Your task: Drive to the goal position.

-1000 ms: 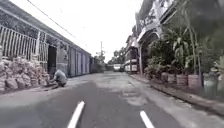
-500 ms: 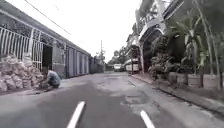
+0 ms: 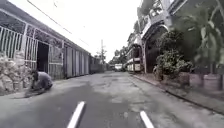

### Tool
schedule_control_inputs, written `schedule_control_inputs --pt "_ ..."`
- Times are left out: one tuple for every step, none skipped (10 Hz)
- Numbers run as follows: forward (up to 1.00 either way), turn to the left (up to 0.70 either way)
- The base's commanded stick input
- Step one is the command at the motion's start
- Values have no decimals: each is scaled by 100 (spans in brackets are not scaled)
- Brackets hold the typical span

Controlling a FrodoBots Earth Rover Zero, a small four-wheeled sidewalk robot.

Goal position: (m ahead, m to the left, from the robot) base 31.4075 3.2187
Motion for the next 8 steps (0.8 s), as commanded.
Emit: schedule_control_inputs --pt "85 0" --pt "85 0" --pt "85 0" --pt "85 0" --pt "85 0" --pt "85 0" --pt "85 0" --pt "85 0"
